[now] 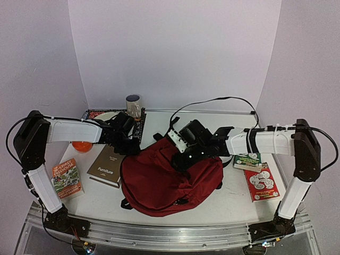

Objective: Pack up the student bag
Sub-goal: Place the lower front pocket of the student bag, then grab the lower front pocket of the student bag.

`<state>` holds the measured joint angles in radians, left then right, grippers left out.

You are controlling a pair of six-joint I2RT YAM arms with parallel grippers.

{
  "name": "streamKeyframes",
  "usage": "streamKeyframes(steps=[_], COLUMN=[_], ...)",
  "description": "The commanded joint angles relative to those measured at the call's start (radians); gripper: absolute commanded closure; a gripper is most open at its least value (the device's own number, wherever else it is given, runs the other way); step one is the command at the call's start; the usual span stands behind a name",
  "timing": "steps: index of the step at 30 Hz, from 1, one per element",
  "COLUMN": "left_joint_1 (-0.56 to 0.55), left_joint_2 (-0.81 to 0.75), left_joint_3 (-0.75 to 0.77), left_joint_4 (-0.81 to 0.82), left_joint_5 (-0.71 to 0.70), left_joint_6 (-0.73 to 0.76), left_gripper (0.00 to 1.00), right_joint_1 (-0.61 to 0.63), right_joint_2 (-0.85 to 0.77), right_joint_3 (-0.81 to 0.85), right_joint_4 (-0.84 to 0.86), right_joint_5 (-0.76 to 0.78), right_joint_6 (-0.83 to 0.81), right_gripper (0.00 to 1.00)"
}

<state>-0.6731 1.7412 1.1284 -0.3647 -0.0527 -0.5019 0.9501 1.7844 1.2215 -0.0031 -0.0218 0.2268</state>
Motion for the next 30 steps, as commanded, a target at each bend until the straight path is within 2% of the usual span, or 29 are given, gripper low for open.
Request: streamKeyframes(steps=[1,9,14,19,25,30], left_joint_1=[0.001,0.001,0.001,0.001,0.002,0.003], left_joint_2=[0.017,-0.034,-0.095,-0.178,-0.225,-0.238], left_joint_3=[0.054,0.043,0.018,-0.041,-0.128,-0.176], left_joint_4=[0.000,0.000,0.012,0.069,0.158,0.180], left_joint_5=[0.040,0.050,0.049,0.046,0.100,0.066], left_joint_6=[0.037,0.063,0.059,0.022,-0.001,0.004], left_gripper=[0.73,1.00,1.00,1.00,1.00,1.00], right_joint_1=[0.005,-0.024,-0.026,-0.030,-0.040,-0.046], right_joint_2=[-0.036,0.135,0.260,0.304,0.298,0.211], right_joint_3=[0.100,0.273,0.337,0.274,0.194,0.164], right_joint_4=[-0.057,-0.055,-0.052,-0.013,0.065,0.129], right_joint_5=[0.021,0.118,0.134,0.148,0.080,-0.025], right_joint_6=[-0.026,-0.019,-0.031,-0.015,-0.004,-0.019], right_gripper=[0.59,0.61,0.64,0.70,0.71,0.69])
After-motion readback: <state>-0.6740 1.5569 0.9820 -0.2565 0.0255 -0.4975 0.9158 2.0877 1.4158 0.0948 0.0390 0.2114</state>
